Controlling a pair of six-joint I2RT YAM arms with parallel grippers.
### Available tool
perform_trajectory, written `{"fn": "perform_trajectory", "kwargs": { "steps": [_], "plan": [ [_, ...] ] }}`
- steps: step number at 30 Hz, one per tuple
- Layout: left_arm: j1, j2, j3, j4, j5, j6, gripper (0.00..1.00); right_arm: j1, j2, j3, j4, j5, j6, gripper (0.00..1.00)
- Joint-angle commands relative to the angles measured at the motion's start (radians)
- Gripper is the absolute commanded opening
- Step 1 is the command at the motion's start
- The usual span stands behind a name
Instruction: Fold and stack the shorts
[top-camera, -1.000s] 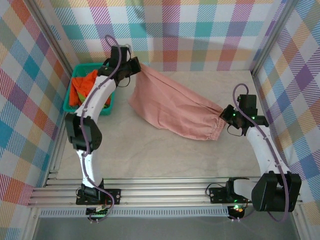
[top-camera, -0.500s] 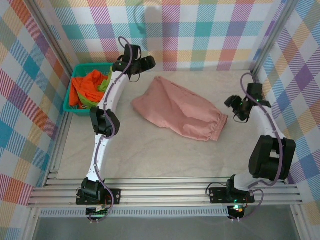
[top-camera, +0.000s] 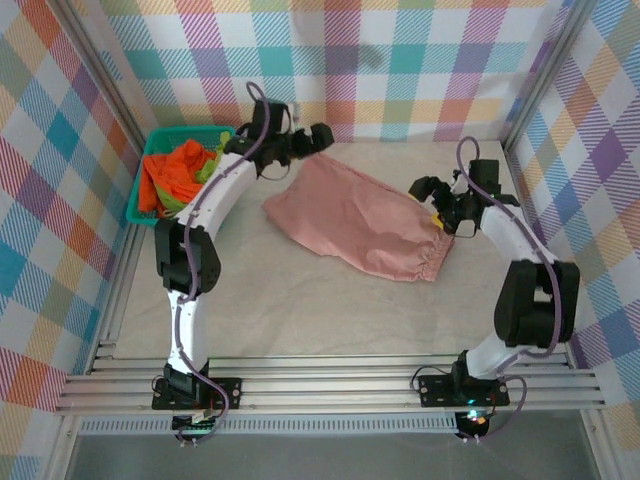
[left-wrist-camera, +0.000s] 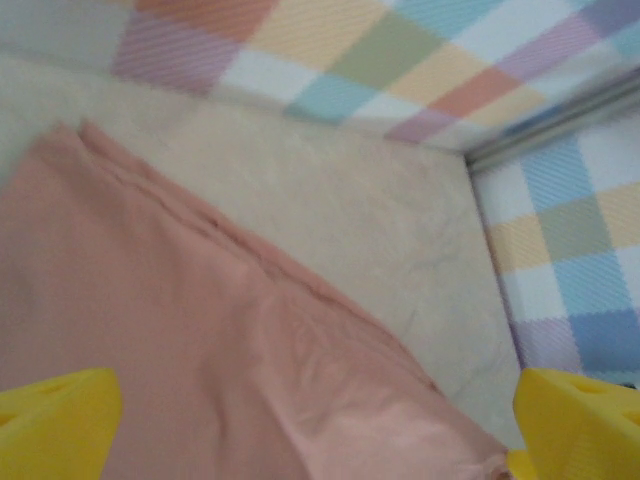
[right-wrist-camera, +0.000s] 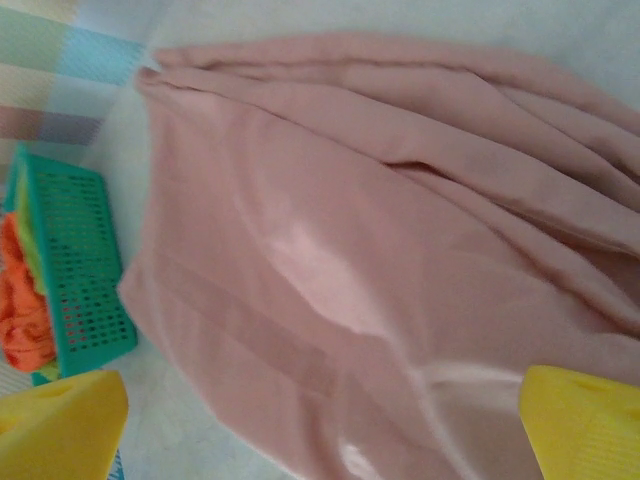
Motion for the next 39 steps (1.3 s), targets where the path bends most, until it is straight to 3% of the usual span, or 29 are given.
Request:
{"fn": "perform_trajectory", "kwargs": {
  "steps": [1, 8, 12, 17, 21, 26, 32, 35, 39],
  "plan": [
    [-0.004, 0.071, -0.107, 0.090, 0.012, -0.046, 1.00, -0.012, 0.052, 0.024, -0.008, -0.001, 0.005, 1.00],
    [-0.001, 0.103, -0.280, 0.148, -0.090, -0.022, 1.00, -0.050, 0.213, 0.086, -0.068, 0.049, -0.081, 1.00],
    [0.007, 0.037, -0.452, 0.226, -0.140, -0.043, 1.00, -0.051, 0.280, 0.134, -0.091, 0.056, -0.112, 0.99],
    [0.009, -0.129, -0.735, 0.284, -0.212, -0.103, 1.00, -0.050, 0.329, 0.168, -0.101, 0.070, -0.138, 0.99],
    [-0.001, -0.286, -0.991, 0.324, -0.256, -0.192, 1.00, -0.045, 0.355, 0.186, -0.085, -0.004, -0.163, 1.00],
    [-0.037, -0.557, -1.286, 0.381, -0.304, -0.292, 1.00, -0.004, 0.274, 0.174, -0.061, -0.056, -0.239, 0.99],
    [-0.038, -0.798, -1.204, 0.236, -0.292, -0.269, 1.00, 0.046, 0.027, 0.080, -0.017, -0.155, -0.191, 0.99],
    [-0.038, -0.770, -1.072, 0.220, -0.260, -0.244, 1.00, 0.066, -0.064, -0.014, -0.011, -0.152, -0.132, 1.00],
    [-0.036, -0.622, -0.909, 0.237, -0.228, -0.195, 1.00, 0.067, -0.110, -0.143, 0.010, -0.195, -0.050, 0.99]
  ]
}}
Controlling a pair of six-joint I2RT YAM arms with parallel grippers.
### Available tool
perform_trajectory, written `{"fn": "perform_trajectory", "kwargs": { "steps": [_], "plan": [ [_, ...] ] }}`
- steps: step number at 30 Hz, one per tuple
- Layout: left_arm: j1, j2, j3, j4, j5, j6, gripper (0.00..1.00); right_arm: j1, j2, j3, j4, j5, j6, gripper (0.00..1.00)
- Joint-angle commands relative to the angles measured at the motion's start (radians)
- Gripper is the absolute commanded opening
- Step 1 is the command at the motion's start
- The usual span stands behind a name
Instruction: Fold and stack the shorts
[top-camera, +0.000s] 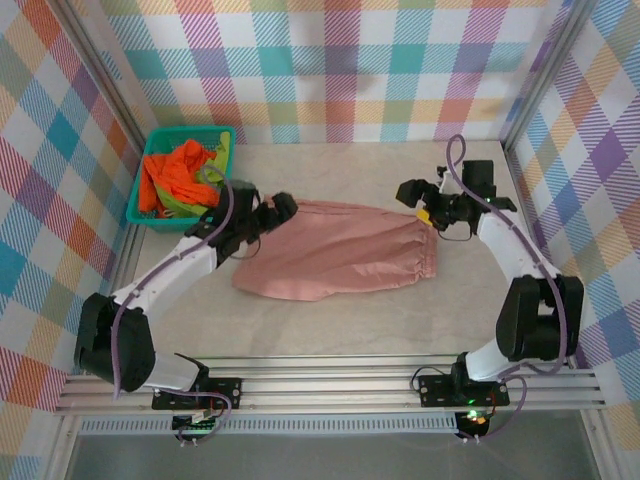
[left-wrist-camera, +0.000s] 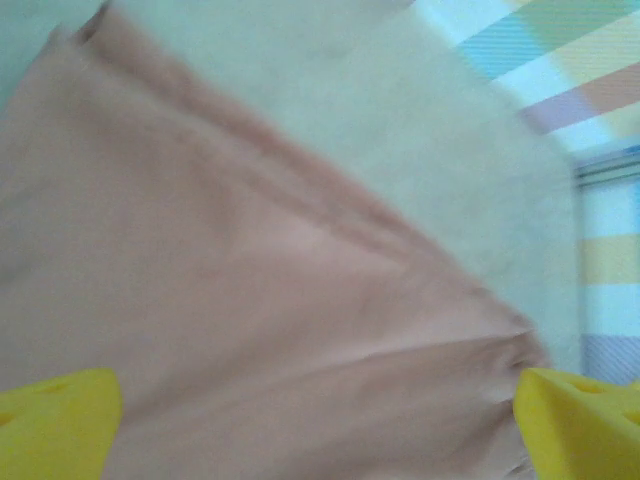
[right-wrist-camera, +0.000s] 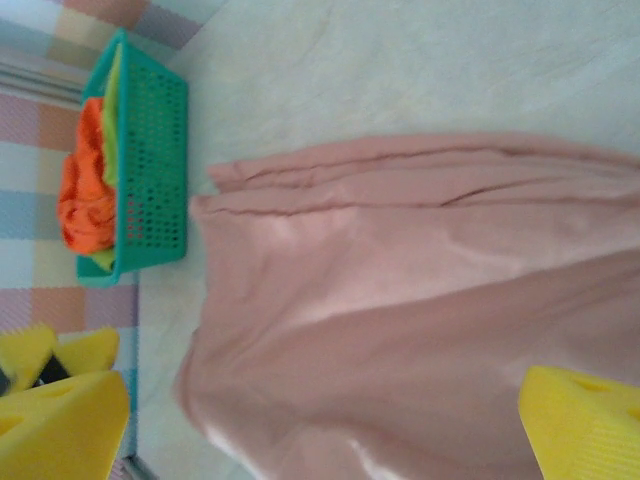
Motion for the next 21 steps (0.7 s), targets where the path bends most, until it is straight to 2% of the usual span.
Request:
{"fn": "perform_trajectory", "kwargs": {
  "steps": [1, 6, 12, 15, 21],
  "plan": [
    [0.001, 0.125, 0.099, 0.002, 0.035, 0.055, 1.00, 0.001, 0.022, -0.117, 0.020, -0.058, 0.080, 0.99],
    [0.012, 0.295, 0.158, 0.086, 0.044, 0.060, 1.00, 0.000, 0.069, -0.181, -0.002, -0.064, 0.065, 0.99],
    [0.051, 0.439, 0.135, 0.188, -0.021, 0.062, 1.00, -0.013, 0.130, -0.235, -0.038, 0.014, 0.025, 1.00],
    [0.082, 0.504, 0.127, 0.216, -0.040, 0.060, 1.00, -0.030, 0.169, -0.249, -0.047, 0.008, 0.017, 0.99],
    [0.125, 0.518, 0.077, 0.241, -0.054, 0.054, 1.00, -0.049, 0.186, -0.260, -0.062, 0.019, -0.014, 0.99]
  ]
}}
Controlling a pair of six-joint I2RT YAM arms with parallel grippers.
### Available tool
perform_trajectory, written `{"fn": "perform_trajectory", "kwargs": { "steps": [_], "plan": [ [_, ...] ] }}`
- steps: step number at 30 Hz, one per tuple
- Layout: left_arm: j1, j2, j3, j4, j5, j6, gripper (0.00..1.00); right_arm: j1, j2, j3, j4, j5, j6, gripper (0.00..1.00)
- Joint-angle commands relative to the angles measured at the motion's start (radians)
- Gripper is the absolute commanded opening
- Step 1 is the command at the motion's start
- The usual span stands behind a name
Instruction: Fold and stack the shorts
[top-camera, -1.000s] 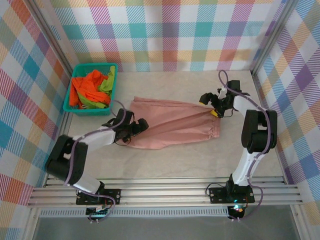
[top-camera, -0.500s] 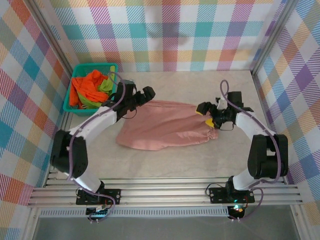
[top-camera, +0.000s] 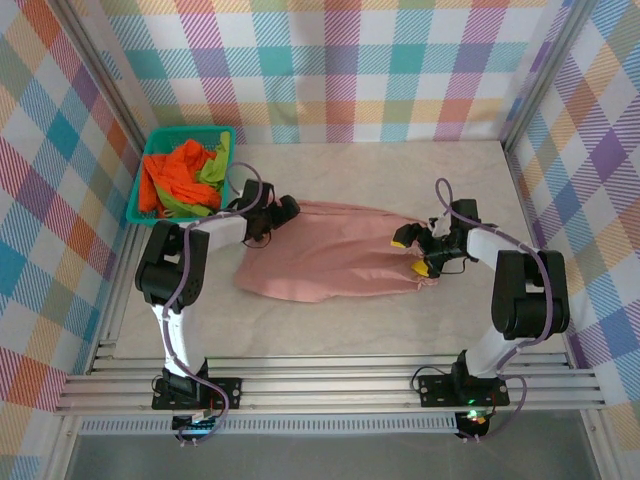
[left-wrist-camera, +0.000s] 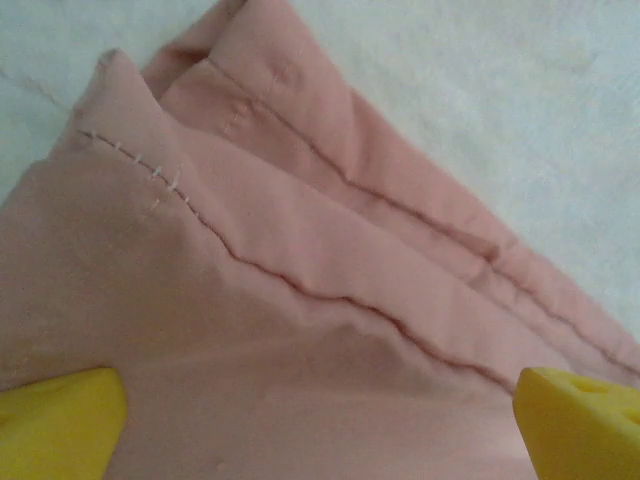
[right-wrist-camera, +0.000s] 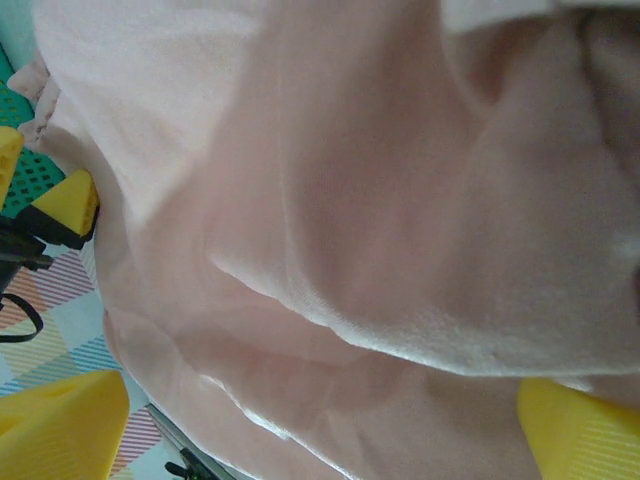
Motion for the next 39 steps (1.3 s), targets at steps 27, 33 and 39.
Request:
{"fn": "perform_trajectory", "kwargs": {
  "steps": [27, 33, 39],
  "plan": [
    [-0.192, -0.546, -0.521, 0.021, 0.103, -0.005, 1.00, -0.023, 0.064, 0.301, -0.368, 0.491, -0.442, 0.87],
    [-0.196, -0.544, -0.618, 0.042, 0.054, 0.004, 1.00, -0.023, 0.163, 0.335, -0.369, 0.469, -0.465, 0.74],
    [-0.195, -0.537, -0.670, 0.058, 0.029, 0.009, 1.00, -0.023, 0.236, 0.370, -0.369, 0.361, -0.468, 0.74]
  ]
}}
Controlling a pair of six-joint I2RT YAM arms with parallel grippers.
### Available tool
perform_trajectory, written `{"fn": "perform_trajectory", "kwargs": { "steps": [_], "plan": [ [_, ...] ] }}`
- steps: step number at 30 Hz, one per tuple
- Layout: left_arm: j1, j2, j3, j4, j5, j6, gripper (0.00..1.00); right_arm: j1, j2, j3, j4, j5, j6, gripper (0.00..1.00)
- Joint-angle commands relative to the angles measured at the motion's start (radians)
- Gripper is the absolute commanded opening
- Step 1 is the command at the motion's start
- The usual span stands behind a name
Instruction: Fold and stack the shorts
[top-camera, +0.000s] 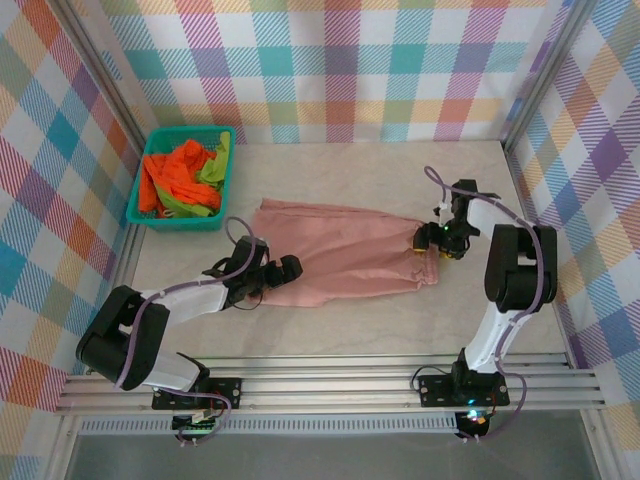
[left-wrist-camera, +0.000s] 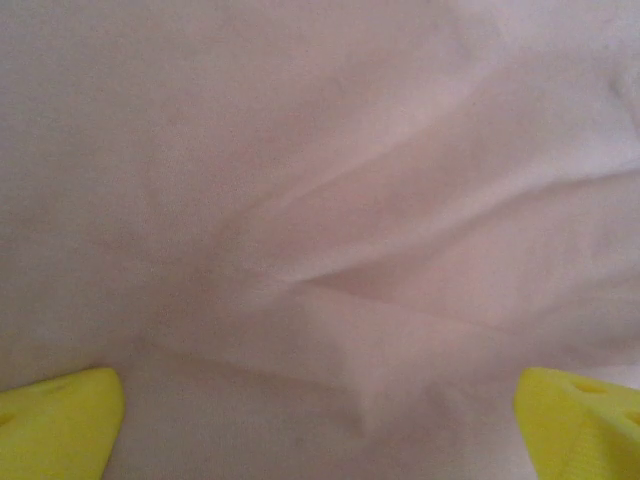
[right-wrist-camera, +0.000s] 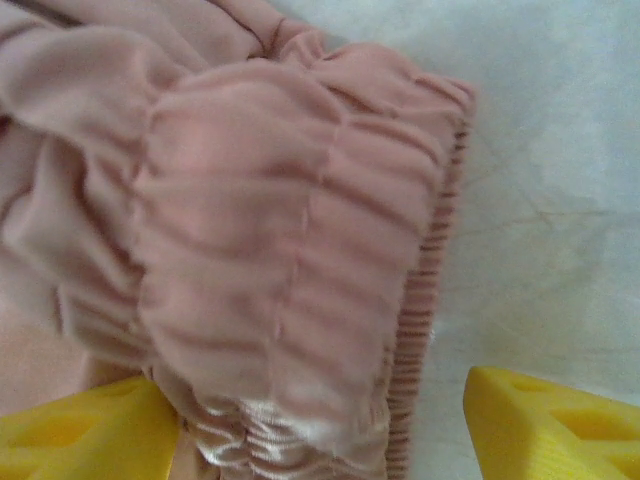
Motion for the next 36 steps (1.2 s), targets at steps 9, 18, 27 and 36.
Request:
{"fn": "perform_trajectory", "kwargs": {
  "steps": [9, 18, 27, 36],
  "plan": [
    [-0.006, 0.000, -0.049, -0.005, -0.037, -0.012, 1.00, 0.007, 0.091, 0.033, -0.004, -0.085, 0.007, 0.56],
    [-0.002, -0.116, -0.032, -0.071, -0.055, -0.022, 1.00, 0.016, 0.062, 0.018, 0.024, 0.034, -0.039, 0.21],
    [0.040, -0.358, 0.082, -0.288, -0.091, 0.035, 1.00, 0.040, -0.080, 0.163, -0.198, 0.446, -0.115, 0.00],
    [0.035, -0.390, 0.069, -0.217, -0.005, 0.026, 1.00, 0.117, -0.193, 0.452, -0.475, 0.877, -0.237, 0.00]
  ]
}}
